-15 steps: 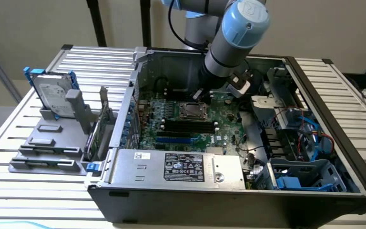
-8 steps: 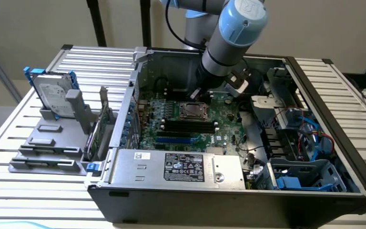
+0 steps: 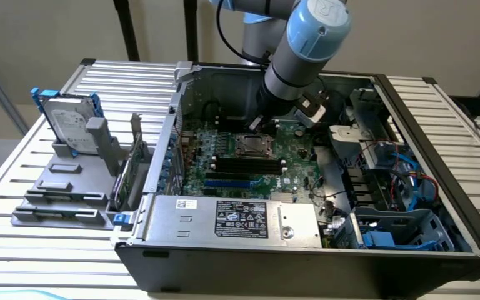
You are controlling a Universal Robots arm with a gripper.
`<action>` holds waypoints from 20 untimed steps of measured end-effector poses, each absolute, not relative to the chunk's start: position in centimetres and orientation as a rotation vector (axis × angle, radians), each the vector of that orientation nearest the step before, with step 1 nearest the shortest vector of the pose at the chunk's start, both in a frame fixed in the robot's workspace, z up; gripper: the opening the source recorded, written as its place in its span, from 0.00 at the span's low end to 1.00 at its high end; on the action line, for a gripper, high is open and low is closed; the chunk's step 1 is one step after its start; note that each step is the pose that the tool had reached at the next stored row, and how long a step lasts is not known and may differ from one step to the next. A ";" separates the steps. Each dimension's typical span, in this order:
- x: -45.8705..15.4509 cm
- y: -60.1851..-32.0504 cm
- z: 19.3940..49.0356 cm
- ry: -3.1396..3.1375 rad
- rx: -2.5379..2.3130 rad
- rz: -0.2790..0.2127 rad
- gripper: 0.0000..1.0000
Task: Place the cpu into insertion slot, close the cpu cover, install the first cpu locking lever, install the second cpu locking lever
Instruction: 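Install the second cpu locking lever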
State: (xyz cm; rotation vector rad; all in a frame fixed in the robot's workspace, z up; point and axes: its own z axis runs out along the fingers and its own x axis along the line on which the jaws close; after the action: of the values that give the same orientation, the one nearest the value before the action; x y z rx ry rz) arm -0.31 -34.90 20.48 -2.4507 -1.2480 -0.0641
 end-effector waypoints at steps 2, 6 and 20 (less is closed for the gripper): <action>-0.3 -34.9 20.5 -1.248 -2.451 -0.064 0.11; -0.3 -34.9 20.5 -1.248 -2.451 -0.064 0.11; -0.3 -38.2 22.8 -1.247 -2.450 -0.061 0.11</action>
State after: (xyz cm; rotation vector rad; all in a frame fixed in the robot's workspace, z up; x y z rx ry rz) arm -0.30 -38.24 22.78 -2.4501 -1.2470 -0.0607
